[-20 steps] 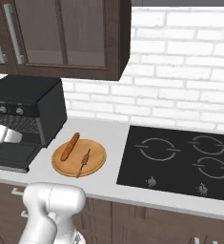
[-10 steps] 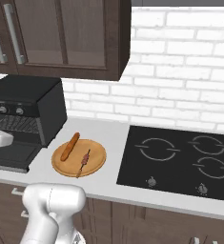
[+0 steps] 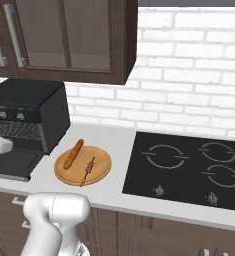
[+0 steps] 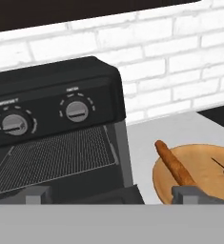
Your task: Pick up the kebab skewer and baguette bread, and place them inside the toaster oven. Close the toaster oven door and start by setting the timer.
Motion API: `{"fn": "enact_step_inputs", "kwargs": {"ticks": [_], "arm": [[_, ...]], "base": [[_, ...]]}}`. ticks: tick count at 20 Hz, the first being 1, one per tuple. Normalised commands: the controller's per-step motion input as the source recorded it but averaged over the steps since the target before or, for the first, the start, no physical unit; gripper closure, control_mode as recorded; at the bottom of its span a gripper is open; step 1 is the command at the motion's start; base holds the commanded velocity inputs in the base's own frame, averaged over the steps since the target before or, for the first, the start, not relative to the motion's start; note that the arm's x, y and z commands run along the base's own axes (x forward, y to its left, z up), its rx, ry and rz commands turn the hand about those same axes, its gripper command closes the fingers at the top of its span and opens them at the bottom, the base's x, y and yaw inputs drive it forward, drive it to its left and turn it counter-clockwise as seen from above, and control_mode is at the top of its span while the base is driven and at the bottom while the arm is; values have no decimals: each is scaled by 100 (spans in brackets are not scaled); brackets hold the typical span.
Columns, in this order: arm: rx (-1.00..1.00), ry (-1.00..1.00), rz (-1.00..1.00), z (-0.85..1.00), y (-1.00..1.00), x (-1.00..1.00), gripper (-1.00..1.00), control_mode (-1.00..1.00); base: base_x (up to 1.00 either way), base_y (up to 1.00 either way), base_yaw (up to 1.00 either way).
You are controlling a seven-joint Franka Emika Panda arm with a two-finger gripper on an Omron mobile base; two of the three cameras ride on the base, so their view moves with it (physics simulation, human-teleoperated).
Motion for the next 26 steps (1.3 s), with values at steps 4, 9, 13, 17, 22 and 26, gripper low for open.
{"fn": "enact_step_inputs", "kwargs": {"ticks": [4, 9, 13, 17, 22, 26], "arm": [[0, 0, 0, 0, 25, 12, -100, -100], [0, -1, 0, 0, 0, 0, -100, -100], [0, 0, 0, 0, 3, 0, -100, -100], [0, 0, 0, 0, 9, 0, -100, -100], [0, 0, 0, 0, 7, 0, -100, -100], [0, -15, 0, -6, 13, 0, -100, -100]], "base": [[0, 0, 0], [0, 0, 0], [0, 0, 0], [0, 0, 0], [0, 0, 0], [0, 0, 0]]}}
